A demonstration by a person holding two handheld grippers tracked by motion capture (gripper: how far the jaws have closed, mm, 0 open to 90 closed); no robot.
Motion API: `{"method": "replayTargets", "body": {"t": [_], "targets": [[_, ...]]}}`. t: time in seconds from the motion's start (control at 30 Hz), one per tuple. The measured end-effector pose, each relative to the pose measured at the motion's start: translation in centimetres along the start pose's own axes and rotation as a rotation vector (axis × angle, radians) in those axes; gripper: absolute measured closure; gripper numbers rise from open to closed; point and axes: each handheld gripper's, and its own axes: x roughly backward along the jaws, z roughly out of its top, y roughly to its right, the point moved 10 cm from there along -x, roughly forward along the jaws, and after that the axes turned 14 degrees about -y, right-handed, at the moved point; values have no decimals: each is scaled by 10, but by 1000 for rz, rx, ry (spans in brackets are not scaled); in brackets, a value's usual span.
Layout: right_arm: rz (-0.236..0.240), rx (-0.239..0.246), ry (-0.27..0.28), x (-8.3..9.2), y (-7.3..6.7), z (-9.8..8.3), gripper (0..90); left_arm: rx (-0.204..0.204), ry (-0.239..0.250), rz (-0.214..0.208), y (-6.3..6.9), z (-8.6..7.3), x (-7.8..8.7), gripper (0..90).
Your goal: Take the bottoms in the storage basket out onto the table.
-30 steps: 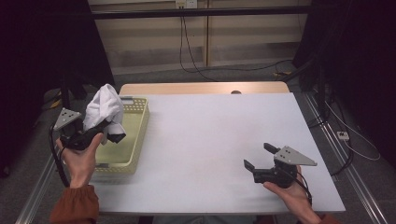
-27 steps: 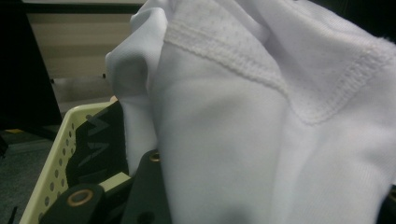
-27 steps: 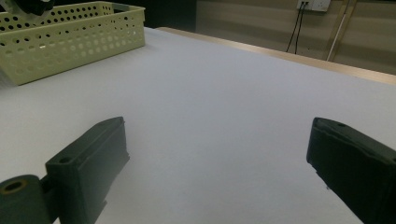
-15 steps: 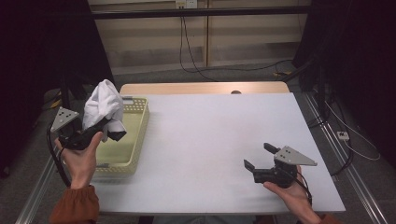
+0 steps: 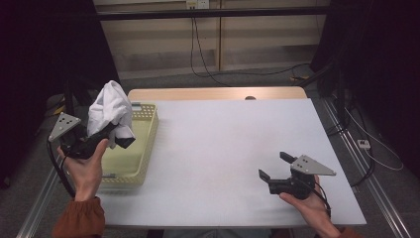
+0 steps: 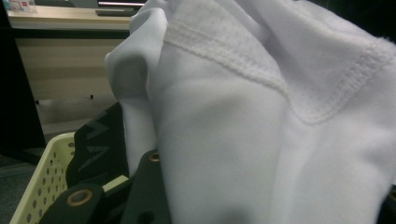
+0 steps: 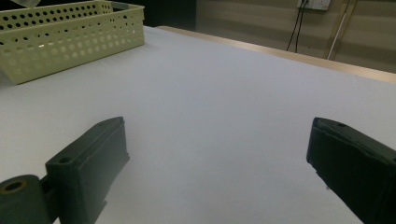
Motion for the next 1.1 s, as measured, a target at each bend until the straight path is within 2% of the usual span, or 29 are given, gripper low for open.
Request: {"method": "replayTargets", "body": {"t": [0.4, 1.1], "targets": [[1, -4, 0, 1, 1, -1, 50, -25, 22, -29, 18, 8, 5, 678], [-7, -4, -4, 1, 2, -2, 50, -60, 24, -79, 46, 19, 2, 678]]}}
